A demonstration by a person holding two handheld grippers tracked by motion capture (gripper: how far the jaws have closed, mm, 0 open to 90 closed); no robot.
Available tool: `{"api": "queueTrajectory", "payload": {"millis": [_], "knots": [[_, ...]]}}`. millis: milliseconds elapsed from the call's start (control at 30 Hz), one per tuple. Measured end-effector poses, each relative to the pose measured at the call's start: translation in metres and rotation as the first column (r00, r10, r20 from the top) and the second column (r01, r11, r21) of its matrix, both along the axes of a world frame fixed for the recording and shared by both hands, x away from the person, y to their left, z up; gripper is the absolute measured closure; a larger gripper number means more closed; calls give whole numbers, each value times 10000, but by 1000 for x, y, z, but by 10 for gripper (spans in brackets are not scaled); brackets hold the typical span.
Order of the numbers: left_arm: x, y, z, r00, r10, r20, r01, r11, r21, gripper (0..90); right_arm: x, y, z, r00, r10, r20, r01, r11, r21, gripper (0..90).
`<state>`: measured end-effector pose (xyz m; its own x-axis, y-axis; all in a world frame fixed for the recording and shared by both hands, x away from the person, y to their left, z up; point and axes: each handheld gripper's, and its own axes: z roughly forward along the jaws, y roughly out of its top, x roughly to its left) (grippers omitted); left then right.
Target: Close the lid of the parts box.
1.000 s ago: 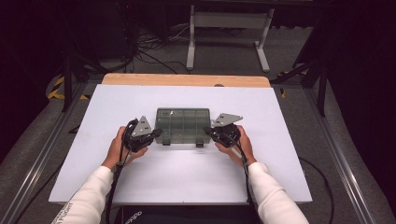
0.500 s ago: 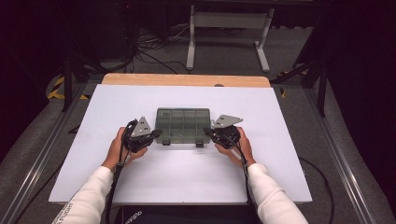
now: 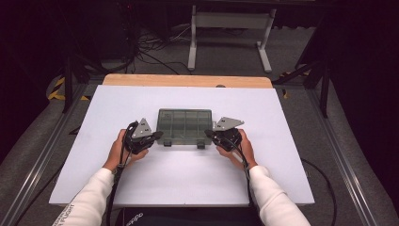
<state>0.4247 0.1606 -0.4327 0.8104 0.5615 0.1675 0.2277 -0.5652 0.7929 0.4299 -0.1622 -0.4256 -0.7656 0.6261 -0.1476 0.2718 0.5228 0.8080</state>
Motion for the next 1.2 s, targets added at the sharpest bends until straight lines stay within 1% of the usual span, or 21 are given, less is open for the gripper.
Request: {"api": "queueTrajectory", "payload": {"millis": [33, 200, 333, 433, 567, 767, 800, 967, 1033, 1167, 1200], "knots": [[0, 0, -1, 10000, 9, -38, -9, 10000, -81, 896, 0, 0, 0, 10000, -3, 25, 3, 10000, -12, 900], [0, 0, -1, 10000, 20, -30, -20, 10000, -91, 896, -1, 0, 0, 10000, -31, 55, 31, 10000, -16, 900], [0, 0, -1, 10000, 5, 38, -5, 10000, -76, 897, -1, 0, -1, 10000, -54, 48, 53, 10000, 51, 900], [0, 0, -1, 9999, -23, 103, 24, 10000, -56, 896, -1, -1, -1, 9999, -60, 142, 60, 10000, 49, 900], [-1, 0, 0, 9998, -57, 175, 59, 10000, -62, 896, -2, -2, 0, 9999, -90, 129, 87, 9996, 273, 900], [-2, 1, 2, 9995, 4, 313, 0, 9999, -118, 895, -3, -3, 3, 9997, -72, 249, 63, 9993, 358, 899], [-2, 1, 3, 9992, -12, 408, 18, 9999, -127, 893, -4, -3, 4, 9996, -55, 285, 44, 9992, 395, 894], [-5, 3, 6, 9977, -264, 617, 289, 9988, -398, 862, -5, -3, 7, 9992, -87, 387, 68, 9987, 497, 861], [-6, 3, 8, 9973, -248, 693, 281, 9985, -470, 854, -5, -4, 8, 9991, -124, 397, 101, 9982, 588, 835], [-8, 3, 10, 9960, -365, 821, 414, 9974, -595, 806, -6, -4, 9, 9988, -178, 465, 149, 9980, 609, 764], [-8, 3, 10, 9960, -365, 821, 414, 9974, -595, 793, -6, -4, 9, 9988, -178, 465, 149, 9980, 609, 764]]}}
